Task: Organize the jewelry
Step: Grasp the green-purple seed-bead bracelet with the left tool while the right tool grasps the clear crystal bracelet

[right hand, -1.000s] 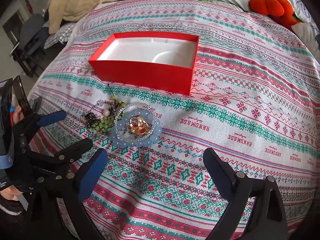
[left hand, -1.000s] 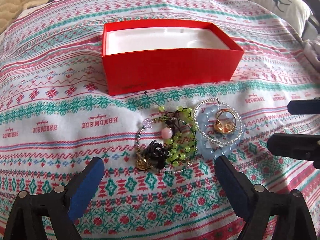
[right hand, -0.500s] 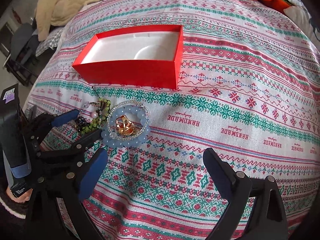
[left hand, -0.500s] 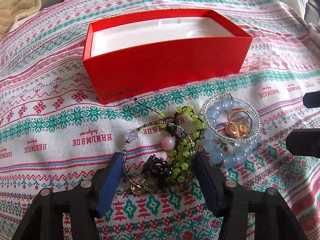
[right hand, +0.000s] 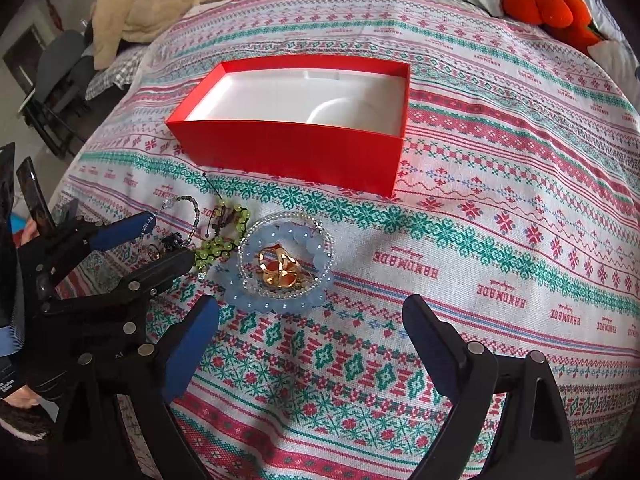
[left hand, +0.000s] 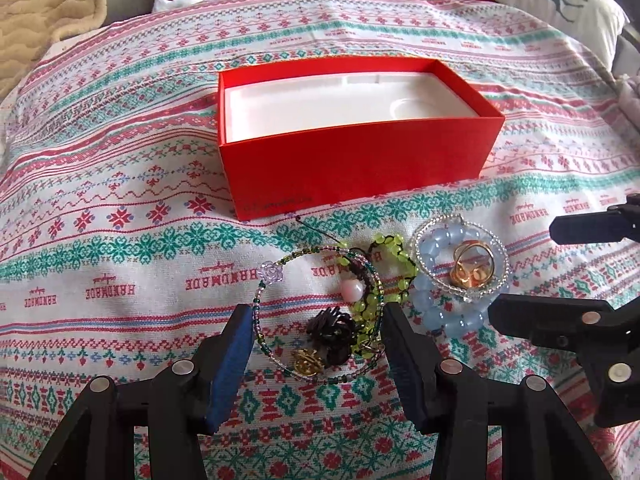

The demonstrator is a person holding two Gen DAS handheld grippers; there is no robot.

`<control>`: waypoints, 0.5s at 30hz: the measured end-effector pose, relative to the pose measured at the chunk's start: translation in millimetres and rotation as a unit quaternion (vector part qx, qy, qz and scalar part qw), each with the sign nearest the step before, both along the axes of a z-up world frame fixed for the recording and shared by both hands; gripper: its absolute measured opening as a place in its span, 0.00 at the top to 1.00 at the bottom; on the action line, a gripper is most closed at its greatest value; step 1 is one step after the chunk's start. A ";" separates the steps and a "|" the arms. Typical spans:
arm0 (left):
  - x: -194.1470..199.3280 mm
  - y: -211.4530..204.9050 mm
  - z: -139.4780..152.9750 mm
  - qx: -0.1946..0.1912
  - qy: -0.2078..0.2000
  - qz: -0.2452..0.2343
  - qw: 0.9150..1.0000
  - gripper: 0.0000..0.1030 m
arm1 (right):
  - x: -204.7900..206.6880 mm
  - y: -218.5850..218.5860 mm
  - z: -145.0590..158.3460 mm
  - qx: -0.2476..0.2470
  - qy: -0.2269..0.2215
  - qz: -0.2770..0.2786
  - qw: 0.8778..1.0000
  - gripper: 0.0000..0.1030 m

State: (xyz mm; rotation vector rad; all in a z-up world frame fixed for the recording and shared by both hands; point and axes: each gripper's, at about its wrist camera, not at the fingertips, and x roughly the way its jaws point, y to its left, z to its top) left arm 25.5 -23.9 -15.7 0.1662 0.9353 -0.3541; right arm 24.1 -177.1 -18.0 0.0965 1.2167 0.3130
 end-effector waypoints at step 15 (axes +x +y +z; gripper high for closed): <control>0.2 14.9 6.1 0.003 -0.003 0.024 1.000 0.47 | 29.4 21.1 -22.1 -0.012 0.014 0.006 1.000 0.34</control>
